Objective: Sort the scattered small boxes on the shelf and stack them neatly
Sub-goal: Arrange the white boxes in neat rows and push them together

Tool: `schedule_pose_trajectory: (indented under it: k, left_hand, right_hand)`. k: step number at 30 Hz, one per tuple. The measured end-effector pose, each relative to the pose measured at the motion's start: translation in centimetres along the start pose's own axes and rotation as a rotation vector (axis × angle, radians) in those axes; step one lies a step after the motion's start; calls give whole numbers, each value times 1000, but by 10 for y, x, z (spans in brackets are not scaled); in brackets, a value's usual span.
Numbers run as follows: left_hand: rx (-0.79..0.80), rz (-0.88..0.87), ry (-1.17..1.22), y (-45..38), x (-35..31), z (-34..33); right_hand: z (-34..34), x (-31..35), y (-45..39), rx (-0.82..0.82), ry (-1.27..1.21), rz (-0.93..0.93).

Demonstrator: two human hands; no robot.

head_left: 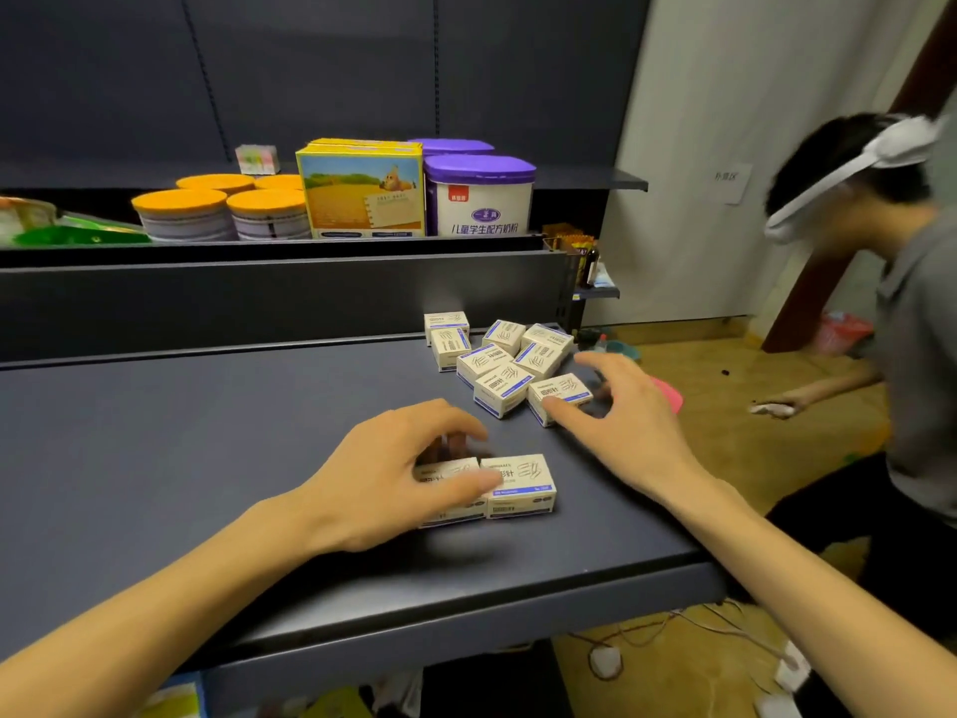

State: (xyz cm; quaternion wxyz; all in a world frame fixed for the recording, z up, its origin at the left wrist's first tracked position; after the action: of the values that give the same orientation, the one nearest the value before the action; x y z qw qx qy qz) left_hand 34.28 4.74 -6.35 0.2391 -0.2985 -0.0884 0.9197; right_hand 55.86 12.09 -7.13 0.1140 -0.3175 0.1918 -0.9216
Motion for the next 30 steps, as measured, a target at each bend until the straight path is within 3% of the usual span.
schedule_pose_trajectory:
  k: [4,7,12,16,22,30]
  left_hand:
    - [-170,164,130,-13,28,19]
    - [-164,297,156,-31,54,13]
    - [-181,271,-165,-64,43,12]
    - [-197,220,-220,-74,35,7]
    - [-209,191,-220,-68,37,12]
    - [-14,277,61,-27,61,19]
  right_hand:
    - [-10,11,2,58,-45,58]
    - [-10,17,5,64,-68,85]
    - [-12,20,6,107,-154,96]
    - [-6,18,7,98,-208,79]
    - [-5,19,10,115,-183,91]
    - [-6,19,12,135,-237,62]
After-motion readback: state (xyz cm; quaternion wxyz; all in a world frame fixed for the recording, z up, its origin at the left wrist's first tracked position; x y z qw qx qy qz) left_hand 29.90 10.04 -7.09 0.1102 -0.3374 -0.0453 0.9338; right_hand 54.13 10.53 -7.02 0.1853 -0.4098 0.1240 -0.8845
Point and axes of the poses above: each hand's wrist, its own y-axis away from the middle knuckle, its own z-axis out of the back of the hand, x = y × z, the point moved 10 cm from there along -y, towards the middle knuckle, and after that the axes turned 2 degrees about z, right-handed, at the moved point
